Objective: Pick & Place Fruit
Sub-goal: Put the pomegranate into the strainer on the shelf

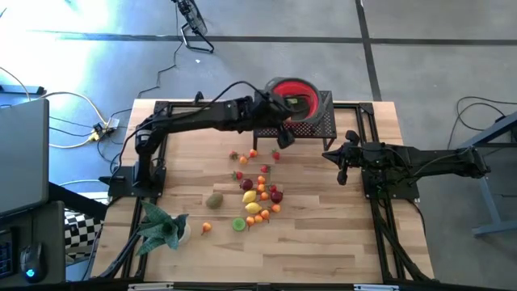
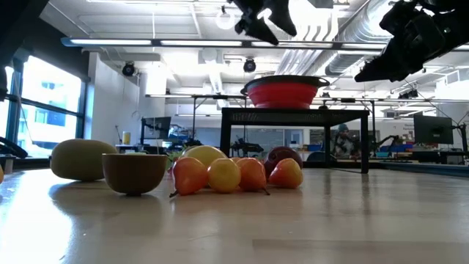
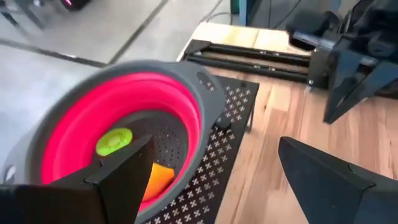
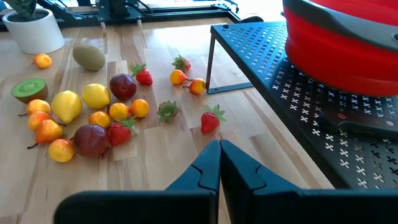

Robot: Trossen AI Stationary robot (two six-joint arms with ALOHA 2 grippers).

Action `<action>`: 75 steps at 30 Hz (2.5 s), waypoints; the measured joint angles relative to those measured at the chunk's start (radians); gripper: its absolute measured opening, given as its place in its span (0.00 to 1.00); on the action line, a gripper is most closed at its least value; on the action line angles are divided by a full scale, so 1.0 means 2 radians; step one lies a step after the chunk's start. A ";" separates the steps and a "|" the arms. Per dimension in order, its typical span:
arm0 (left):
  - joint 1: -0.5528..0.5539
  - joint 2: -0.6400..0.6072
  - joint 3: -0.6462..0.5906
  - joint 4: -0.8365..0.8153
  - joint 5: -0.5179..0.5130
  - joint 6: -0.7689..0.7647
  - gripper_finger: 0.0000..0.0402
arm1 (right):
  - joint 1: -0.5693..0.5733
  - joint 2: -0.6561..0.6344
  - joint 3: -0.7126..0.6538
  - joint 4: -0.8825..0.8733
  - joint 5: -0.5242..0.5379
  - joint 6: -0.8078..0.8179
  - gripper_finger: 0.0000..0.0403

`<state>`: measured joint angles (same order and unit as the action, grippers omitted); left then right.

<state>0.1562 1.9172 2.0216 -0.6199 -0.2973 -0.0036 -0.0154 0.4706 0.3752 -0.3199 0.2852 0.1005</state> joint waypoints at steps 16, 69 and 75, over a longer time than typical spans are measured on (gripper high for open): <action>-0.049 -0.002 0.000 0.047 -0.010 0.027 0.84 | 0.000 0.000 0.000 -0.003 0.002 0.000 0.01; -0.029 -0.144 -0.391 0.466 -0.004 0.079 0.84 | 0.000 0.000 0.000 -0.011 0.066 0.006 0.01; -0.030 -0.221 -0.521 0.533 0.002 0.088 0.84 | 0.000 0.000 0.000 -0.011 0.066 0.004 0.01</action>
<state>0.0963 1.4747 0.9795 0.4455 -0.2930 0.1721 -0.0154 0.4702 0.3752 -0.3428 0.4167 0.1095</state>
